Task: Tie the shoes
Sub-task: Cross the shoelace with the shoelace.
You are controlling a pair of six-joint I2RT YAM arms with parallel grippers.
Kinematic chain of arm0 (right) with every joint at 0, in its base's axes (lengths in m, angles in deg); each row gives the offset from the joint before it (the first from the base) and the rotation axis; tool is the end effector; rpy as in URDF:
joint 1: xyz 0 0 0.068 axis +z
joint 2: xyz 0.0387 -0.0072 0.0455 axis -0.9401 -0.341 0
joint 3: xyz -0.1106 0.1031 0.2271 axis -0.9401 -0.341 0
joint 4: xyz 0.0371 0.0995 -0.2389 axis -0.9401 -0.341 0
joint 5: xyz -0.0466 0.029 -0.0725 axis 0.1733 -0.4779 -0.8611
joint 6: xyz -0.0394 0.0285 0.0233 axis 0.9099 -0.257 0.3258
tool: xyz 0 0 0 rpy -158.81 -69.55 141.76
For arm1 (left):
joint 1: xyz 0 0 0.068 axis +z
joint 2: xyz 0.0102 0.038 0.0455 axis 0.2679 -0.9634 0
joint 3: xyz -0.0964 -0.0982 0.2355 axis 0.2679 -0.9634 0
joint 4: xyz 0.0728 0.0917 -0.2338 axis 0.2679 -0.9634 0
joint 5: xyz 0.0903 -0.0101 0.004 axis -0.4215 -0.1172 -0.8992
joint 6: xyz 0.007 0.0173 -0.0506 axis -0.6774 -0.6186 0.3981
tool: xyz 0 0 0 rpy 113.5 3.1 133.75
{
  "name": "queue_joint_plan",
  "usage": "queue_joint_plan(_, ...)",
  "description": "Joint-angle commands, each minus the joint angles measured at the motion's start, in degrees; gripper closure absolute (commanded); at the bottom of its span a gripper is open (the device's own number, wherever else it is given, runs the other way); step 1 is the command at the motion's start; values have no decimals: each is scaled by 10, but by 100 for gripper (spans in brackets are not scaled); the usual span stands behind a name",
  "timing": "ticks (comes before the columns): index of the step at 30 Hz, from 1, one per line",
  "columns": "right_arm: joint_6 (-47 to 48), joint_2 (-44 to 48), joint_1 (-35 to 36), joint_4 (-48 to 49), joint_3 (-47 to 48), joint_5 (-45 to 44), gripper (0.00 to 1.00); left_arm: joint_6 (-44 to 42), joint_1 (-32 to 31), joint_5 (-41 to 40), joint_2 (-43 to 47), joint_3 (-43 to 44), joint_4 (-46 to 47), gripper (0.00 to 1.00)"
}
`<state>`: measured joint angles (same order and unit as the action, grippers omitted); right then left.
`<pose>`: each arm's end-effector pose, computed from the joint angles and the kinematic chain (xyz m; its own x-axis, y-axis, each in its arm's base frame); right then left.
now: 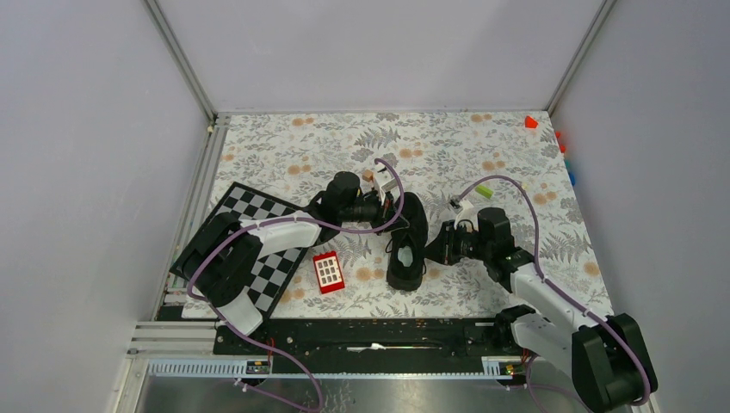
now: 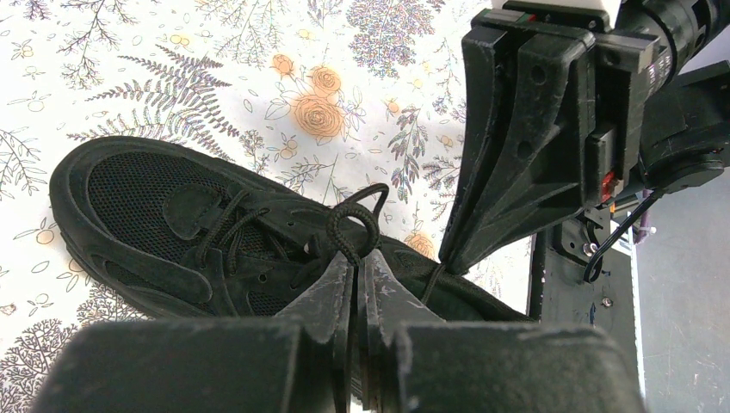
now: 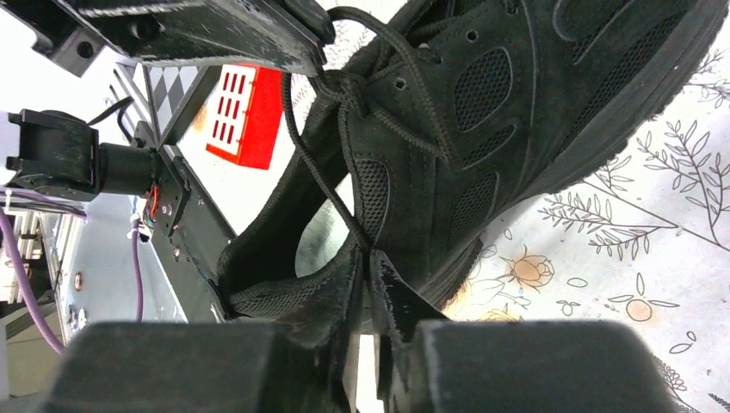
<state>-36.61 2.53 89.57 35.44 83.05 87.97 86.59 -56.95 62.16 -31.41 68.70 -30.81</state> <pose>0.1786 0.0864 0.1867 -0.6847 0.0428 -0.7276 -0.5732 0.5850 0.5738 0.2514 -0.2507 0.2139 -0.4334 0.1742 -0.8842 0.8877 0.2517 -0.3856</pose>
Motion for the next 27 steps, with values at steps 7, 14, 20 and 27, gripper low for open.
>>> queue_joint_plan(7,9,62,4,-20,31,-19,100,-7,-2,15,6,24,22,100)
queue_joint_plan(14,7,87,4,-34,31,-71,100,-10,-2,16,11,21,21,100)
queue_joint_plan(20,6,84,3,-41,43,-133,100,-10,-4,20,12,23,22,100)
queue_joint_plan(27,6,59,2,-38,68,-161,100,-12,-4,20,14,21,20,100)
